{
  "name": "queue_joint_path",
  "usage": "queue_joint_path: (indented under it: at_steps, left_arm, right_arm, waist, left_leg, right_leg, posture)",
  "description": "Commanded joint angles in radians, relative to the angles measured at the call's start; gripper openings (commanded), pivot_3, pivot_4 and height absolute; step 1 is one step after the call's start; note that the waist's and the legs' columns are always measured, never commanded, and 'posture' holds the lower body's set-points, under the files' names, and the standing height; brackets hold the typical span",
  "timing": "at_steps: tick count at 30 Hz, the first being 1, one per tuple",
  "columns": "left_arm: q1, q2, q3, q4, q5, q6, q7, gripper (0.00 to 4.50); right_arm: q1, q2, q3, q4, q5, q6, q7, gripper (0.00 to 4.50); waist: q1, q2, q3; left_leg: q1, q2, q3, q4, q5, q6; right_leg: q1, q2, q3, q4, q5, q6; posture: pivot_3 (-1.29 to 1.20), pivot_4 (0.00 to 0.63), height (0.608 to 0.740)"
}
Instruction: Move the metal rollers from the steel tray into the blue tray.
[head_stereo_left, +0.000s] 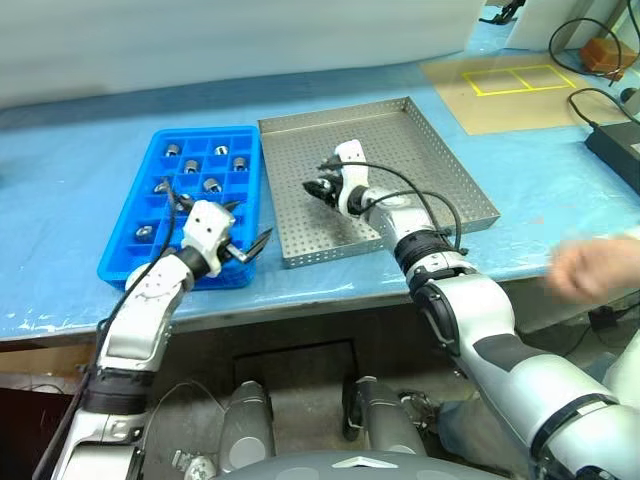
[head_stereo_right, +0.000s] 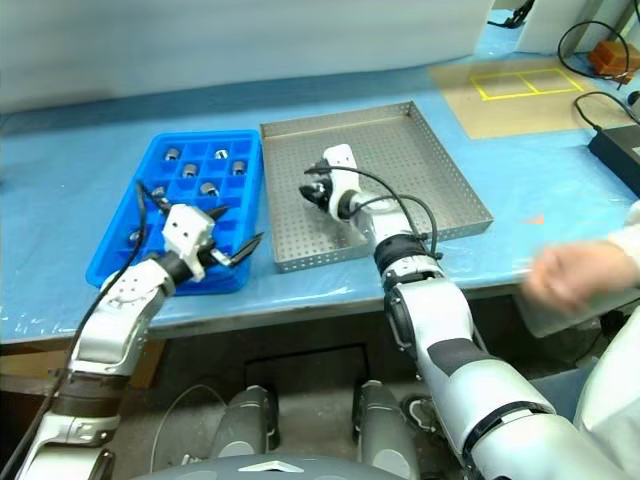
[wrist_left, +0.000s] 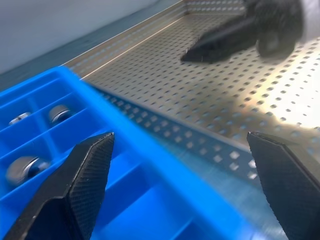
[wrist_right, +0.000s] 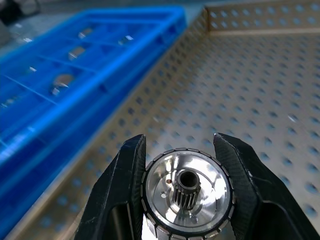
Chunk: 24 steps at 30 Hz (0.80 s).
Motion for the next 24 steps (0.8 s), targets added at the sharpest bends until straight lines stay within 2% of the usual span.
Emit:
queue_joint_path:
  at_steps: [1, 7, 14, 24]
  left_arm:
    - [0.067, 0.032, 0.091, -0.083, -0.017, -0.008, 0.029, 4.50]
    - [0.191, 0.044, 0.176, -0.146, -0.014, -0.018, 0.076, 4.50]
    - [0.351, -0.001, 0.222, -0.269, -0.012, -0.012, 0.145, 4.50]
    - [0.403, -0.010, 0.224, -0.338, -0.016, 0.021, 0.179, 4.50]
  right_arm:
    - [-0.071, 0.036, 0.005, -0.034, 0.018, -0.063, 0.037, 1.68]
    - [-0.125, 0.078, 0.025, 0.031, -0.015, -0.119, 0.016, 1.68]
    - [-0.163, 0.121, 0.034, 0.113, -0.048, -0.109, -0.072, 1.68]
    - [-0.169, 0.137, 0.017, 0.132, -0.048, -0.120, -0.110, 1.68]
  waist:
    - [0.007, 0.000, 0.000]
    - [0.046, 0.000, 0.000]
    - [0.088, 0.000, 0.000]
    - [0.125, 0.000, 0.000]
  left_leg:
    - [0.000, 0.000, 0.000, 0.000, 0.000, 0.000]
    - [0.000, 0.003, 0.000, -0.002, 0.000, 0.000]
    - [0.000, 0.005, -0.001, -0.004, 0.000, 0.000]
    - [0.000, 0.006, -0.003, -0.005, 0.000, 0.000]
  right_leg:
    - [0.000, 0.000, 0.000, 0.000, 0.000, 0.000]
    - [0.000, 0.000, -0.001, -0.002, 0.000, 0.000]
    - [0.000, 0.000, -0.001, -0.004, -0.001, 0.000]
    - [0.000, 0.000, -0.001, -0.004, -0.004, 0.006]
  posture:
    - [0.18, 0.150, 0.740]
    - [0.31, 0.150, 0.740]
    - [0.41, 0.150, 0.740]
    - [0.44, 0.150, 0.740]
